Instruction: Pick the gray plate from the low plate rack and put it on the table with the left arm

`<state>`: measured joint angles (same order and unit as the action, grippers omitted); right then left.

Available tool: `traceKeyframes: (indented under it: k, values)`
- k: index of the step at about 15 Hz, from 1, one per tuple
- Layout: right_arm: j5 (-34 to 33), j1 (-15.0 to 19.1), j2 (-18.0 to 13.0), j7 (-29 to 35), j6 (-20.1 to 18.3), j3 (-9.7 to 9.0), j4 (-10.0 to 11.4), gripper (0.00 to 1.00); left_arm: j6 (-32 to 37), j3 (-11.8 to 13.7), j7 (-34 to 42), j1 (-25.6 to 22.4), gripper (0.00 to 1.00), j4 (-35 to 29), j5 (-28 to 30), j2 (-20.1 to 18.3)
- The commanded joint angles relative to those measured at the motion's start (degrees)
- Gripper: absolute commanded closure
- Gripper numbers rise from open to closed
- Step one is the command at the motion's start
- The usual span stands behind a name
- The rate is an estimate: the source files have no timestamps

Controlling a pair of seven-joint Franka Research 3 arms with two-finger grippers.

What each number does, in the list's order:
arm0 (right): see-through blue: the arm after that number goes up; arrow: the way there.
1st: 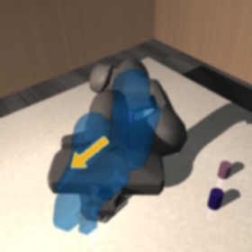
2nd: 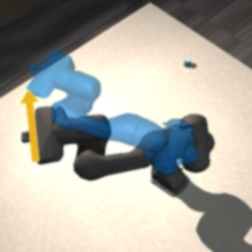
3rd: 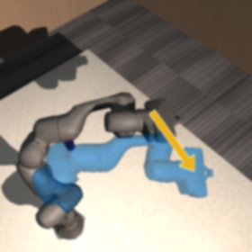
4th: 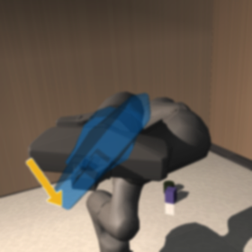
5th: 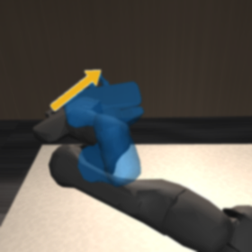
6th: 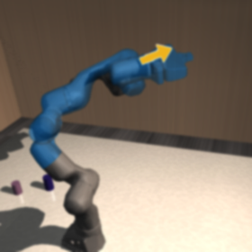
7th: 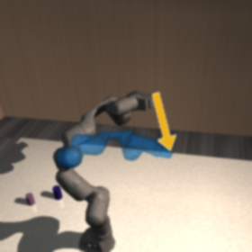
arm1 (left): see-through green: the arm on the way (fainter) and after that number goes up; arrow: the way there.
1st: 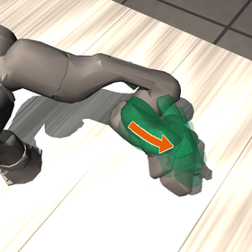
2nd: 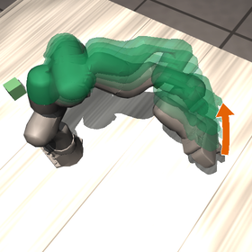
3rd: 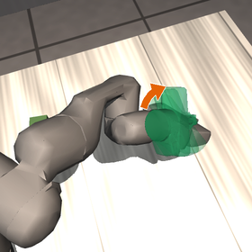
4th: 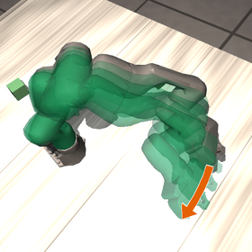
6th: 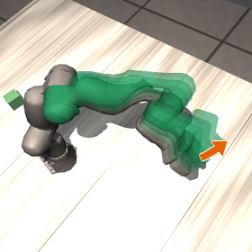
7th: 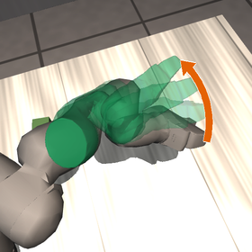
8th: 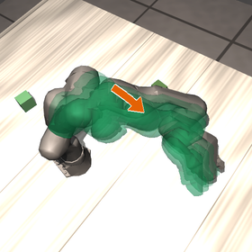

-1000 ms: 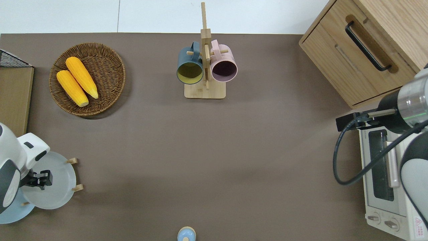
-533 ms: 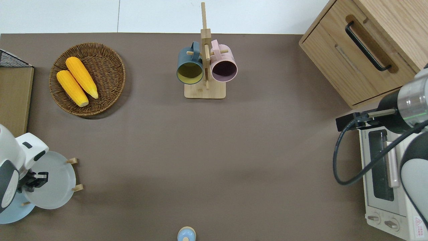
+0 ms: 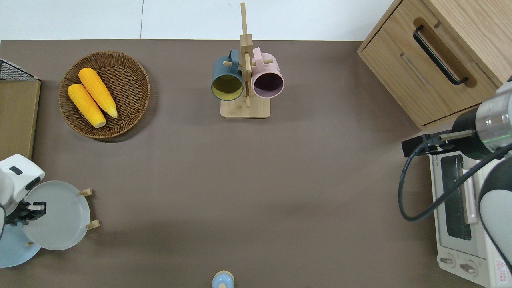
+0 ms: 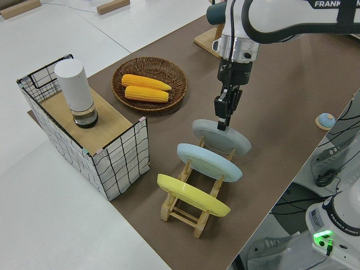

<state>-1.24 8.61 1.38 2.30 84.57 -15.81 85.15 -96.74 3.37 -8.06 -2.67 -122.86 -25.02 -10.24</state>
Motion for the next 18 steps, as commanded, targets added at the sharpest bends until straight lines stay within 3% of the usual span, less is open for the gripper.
traceKeyframes:
  k: [1, 3, 6, 9, 10, 11, 14, 18]
  values:
    - [-0.1, 1.1, -0.1, 0.7, -0.8, -0.98, -0.5, 0.017, 1.6, 0.2, 0.1, 0.5, 0.91, 0.9, -0.9, -0.7]
    - [-0.1, 1.1, -0.2, 0.7, -0.8, -0.98, -0.5, 0.017, 1.6, 0.2, 0.1, 0.5, 0.85, 0.8, -0.9, -0.7]
    - [-0.1, 1.1, -0.1, 0.7, -0.8, -0.98, -0.5, 0.017, 1.6, 0.5, -0.2, 0.5, 0.82, 0.5, -0.7, -0.7]
    - [-0.1, 1.1, -0.2, 0.7, -0.8, -0.98, -0.5, 0.017, 1.6, 0.5, -0.1, 0.5, 0.86, 0.5, -0.6, -0.6]
    - [-0.1, 1.1, -0.2, 0.7, -0.8, -0.98, -0.5, 0.017, 1.6, 0.5, -0.2, 0.5, 0.83, 0.4, -0.6, -0.6]
    - [-0.1, 1.1, -0.1, 0.7, -0.8, -0.98, -0.5, 0.017, 1.5, 0.6, -0.1, 0.4, 0.63, 0.3, -0.6, -0.5]
    - [-0.1, 1.1, -0.1, 0.7, -0.8, -0.98, -0.5, 0.017, 0.2, 0.6, 0.1, 0.1, 0.33, -0.9, 0.1, 0.3]
    - [-0.1, 1.1, -0.2, 0.7, -0.8, -0.98, -0.5, 0.017, -1.2, 1.6, 0.2, 0.0, 0.28, -1.4, 3.2, 1.5]
